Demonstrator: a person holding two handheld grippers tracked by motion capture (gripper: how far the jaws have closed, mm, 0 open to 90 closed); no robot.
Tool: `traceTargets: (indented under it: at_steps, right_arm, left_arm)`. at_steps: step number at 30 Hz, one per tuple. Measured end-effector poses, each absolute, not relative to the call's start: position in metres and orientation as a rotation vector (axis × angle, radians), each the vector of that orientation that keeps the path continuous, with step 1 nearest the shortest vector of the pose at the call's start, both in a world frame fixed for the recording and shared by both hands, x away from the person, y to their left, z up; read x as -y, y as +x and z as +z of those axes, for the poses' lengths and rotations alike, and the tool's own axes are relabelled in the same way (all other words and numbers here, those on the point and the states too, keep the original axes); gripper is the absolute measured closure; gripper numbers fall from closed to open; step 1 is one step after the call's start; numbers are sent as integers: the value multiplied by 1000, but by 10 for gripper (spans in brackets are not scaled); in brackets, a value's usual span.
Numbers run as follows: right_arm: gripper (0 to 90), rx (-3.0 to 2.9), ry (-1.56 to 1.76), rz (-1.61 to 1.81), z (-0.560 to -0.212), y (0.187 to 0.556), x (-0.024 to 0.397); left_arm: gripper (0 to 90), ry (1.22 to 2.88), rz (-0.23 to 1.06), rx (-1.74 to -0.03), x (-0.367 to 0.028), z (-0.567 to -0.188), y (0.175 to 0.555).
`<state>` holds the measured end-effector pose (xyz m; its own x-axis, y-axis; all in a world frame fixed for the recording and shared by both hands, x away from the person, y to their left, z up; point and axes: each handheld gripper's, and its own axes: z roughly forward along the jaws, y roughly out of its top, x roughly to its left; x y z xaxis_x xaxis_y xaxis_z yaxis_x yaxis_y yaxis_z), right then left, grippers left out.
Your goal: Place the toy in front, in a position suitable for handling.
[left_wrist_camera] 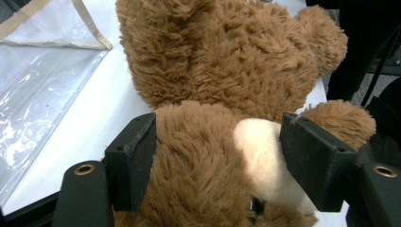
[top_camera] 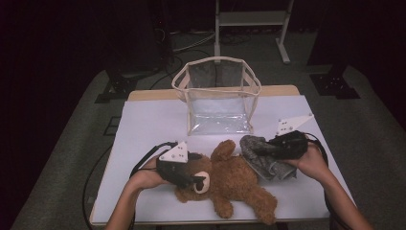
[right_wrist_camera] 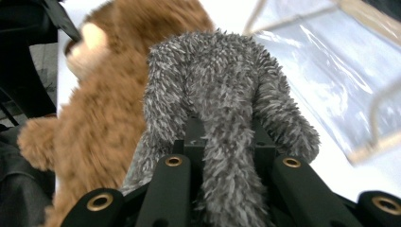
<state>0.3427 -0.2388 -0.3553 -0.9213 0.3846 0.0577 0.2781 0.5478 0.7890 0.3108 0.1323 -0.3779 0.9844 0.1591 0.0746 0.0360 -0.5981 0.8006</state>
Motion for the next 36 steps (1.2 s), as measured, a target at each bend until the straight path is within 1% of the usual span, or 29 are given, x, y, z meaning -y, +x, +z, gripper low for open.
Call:
traceTargets:
  at_steps: [5,7,11,19,21,31,36]
  right_arm:
    - [749,-2630,669,1342,-359,338,271]
    - [749,-2623,683,1347,-356,334,276]
    - [749,-2630,642,1340,-352,330,271]
    - [749,-2681,521,1340,-350,334,232]
    - [749,-2689,516,1332,-351,334,230]
    - [749,-2659,641,1331,-365,327,266]
    - [749,-2655,656,1336,-369,322,273]
  left_arm:
    - [277,2210,174,-139,-132,-378,311]
    - [269,2209,172,-141,-132,-378,311]
    - [265,2207,169,-145,-132,-378,311]
    - [252,2198,169,-148,-133,-379,311]
    - [246,2200,174,-150,-133,-379,311]
    - [231,2199,178,-162,-132,-379,311]
    - [232,2197,176,-169,-132,-379,312]
